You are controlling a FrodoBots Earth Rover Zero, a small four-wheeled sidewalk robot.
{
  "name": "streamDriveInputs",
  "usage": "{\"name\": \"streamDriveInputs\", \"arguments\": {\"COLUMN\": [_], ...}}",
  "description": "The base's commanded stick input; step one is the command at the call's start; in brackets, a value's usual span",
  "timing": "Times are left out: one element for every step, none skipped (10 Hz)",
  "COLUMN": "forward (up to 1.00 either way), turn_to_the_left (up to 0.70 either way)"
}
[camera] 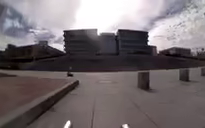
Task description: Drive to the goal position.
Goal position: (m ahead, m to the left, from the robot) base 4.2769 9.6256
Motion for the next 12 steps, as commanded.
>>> {"name": "streamDriveInputs", "arguments": {"forward": [1.00, 1.00, 1.00, 1.00, 1.00, 1.00, 1.00, 1.00, 1.00, 1.00, 1.00, 1.00], "turn_to_the_left": [0.00, 0.00, 0.00, 0.00, 0.00, 0.00, 0.00, 0.00, 0.00, 0.00, 0.00, 0.00]}}
